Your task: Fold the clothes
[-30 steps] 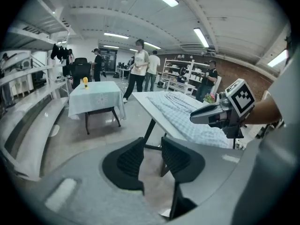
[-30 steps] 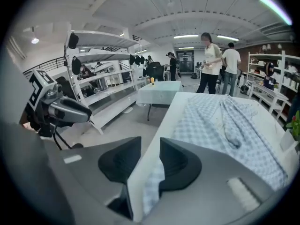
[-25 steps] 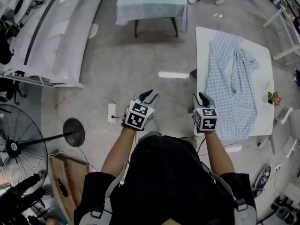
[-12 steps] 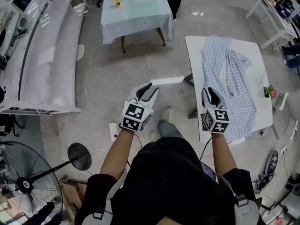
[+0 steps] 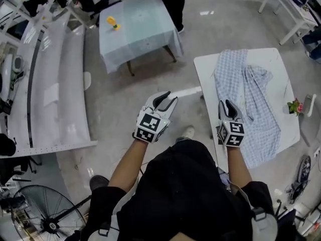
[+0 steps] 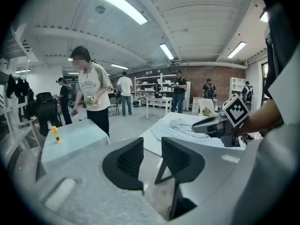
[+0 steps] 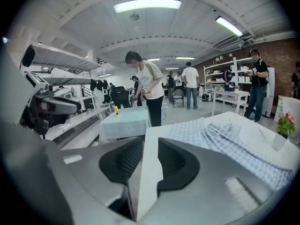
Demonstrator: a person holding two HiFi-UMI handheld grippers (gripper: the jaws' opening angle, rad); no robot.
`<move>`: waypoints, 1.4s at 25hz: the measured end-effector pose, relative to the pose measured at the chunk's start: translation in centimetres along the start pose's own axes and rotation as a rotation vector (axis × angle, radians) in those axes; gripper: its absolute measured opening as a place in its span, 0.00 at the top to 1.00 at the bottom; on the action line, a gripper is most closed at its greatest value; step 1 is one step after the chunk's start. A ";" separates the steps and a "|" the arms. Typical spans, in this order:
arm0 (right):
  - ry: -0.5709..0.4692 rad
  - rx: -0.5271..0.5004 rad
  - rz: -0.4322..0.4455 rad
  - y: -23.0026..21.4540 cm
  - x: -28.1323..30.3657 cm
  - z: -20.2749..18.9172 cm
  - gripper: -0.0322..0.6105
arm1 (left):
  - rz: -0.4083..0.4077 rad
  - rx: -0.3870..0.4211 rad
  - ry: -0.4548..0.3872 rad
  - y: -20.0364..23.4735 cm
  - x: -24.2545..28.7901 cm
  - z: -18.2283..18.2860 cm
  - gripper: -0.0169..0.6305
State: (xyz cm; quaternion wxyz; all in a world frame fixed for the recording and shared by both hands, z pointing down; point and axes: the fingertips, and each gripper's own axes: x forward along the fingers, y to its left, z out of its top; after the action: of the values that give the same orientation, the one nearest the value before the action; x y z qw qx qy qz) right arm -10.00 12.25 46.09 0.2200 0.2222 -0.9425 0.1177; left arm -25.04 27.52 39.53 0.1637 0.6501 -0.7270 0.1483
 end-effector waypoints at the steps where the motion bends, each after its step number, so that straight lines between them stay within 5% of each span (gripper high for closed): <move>1: 0.001 0.016 -0.016 -0.8 0.3 0.2 0.78 | -0.024 0.009 0.002 0.2 1.4 0.7 0.78; 10: -0.022 0.124 -0.169 -6.4 -0.5 0.1 0.79 | -0.257 0.097 0.057 -1.7 12.5 2.9 0.78; 20: -0.020 0.238 -0.340 -9.5 -2.2 -1.2 0.79 | -0.476 0.283 0.105 -1.6 23.4 4.2 0.78; 28: 0.029 0.310 -0.525 -10.9 3.7 -0.4 0.79 | -0.725 0.442 0.157 0.2 33.7 4.7 0.78; 35: 0.157 0.254 -0.504 -8.9 14.4 1.2 0.79 | -0.974 0.678 0.214 1.2 39.8 2.6 0.78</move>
State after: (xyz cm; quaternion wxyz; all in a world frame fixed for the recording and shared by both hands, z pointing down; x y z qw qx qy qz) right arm -17.85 -1.16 52.82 0.2850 0.4651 -0.8156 0.1931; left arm -30.41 -9.16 54.37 0.0687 0.9058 -0.2372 0.3442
